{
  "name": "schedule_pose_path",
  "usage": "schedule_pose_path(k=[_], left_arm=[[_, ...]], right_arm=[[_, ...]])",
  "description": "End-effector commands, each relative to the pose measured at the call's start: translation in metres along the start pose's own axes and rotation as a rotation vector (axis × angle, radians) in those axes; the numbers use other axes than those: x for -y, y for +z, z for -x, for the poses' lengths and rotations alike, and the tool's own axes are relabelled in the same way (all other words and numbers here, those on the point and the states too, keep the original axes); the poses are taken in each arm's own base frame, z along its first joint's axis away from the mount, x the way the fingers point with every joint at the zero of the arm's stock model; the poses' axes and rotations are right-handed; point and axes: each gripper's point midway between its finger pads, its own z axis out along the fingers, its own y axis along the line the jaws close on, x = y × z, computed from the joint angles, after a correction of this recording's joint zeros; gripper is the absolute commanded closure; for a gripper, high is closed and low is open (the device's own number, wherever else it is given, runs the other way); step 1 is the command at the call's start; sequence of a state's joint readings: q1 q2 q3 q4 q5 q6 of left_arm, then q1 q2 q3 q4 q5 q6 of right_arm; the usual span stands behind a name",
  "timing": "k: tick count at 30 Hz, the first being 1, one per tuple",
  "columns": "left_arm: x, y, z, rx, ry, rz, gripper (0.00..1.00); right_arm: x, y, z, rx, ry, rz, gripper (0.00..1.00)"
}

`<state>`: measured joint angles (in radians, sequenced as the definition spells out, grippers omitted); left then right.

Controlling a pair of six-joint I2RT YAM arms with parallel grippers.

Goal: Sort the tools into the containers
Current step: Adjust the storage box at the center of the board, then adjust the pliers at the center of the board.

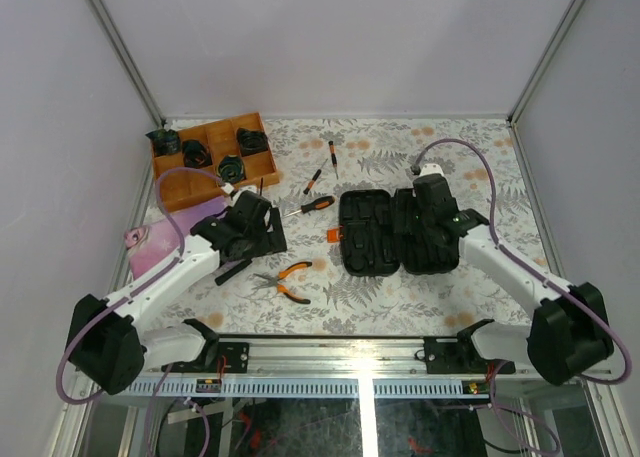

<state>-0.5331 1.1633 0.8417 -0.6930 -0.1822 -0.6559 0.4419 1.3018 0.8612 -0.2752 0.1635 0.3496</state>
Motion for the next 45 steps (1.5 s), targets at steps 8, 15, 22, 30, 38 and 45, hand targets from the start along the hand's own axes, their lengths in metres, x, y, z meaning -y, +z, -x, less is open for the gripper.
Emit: schedule_pose_path(k=[8,15,22,30,38,45], left_arm=[[0.050,0.018,-0.011,-0.046,0.424,-0.098,0.14],[0.067,0.029,-0.011,-0.063,0.560,-0.163,0.14],[0.077,0.048,-0.022,-0.138,0.663,-0.209,0.15],[0.077,0.055,-0.024,-0.149,0.621,-0.162,0.24],[0.032,0.014,0.012,0.150,-0.054,0.074,0.28],[0.009,-0.002,-0.017,0.129,-0.394,0.042,0.27]], right_arm=[[-0.012,-0.041,0.003,0.135,0.086,0.146,0.32],[-0.020,-0.060,0.007,0.200,0.122,0.222,0.33],[-0.020,-0.066,-0.001,0.247,0.206,0.256,0.33],[-0.015,-0.064,-0.010,0.252,0.242,0.244,0.35],[-0.004,-0.060,-0.010,0.235,0.262,0.170,0.37],[-0.006,-0.053,-0.014,0.208,0.288,0.165,0.39]])
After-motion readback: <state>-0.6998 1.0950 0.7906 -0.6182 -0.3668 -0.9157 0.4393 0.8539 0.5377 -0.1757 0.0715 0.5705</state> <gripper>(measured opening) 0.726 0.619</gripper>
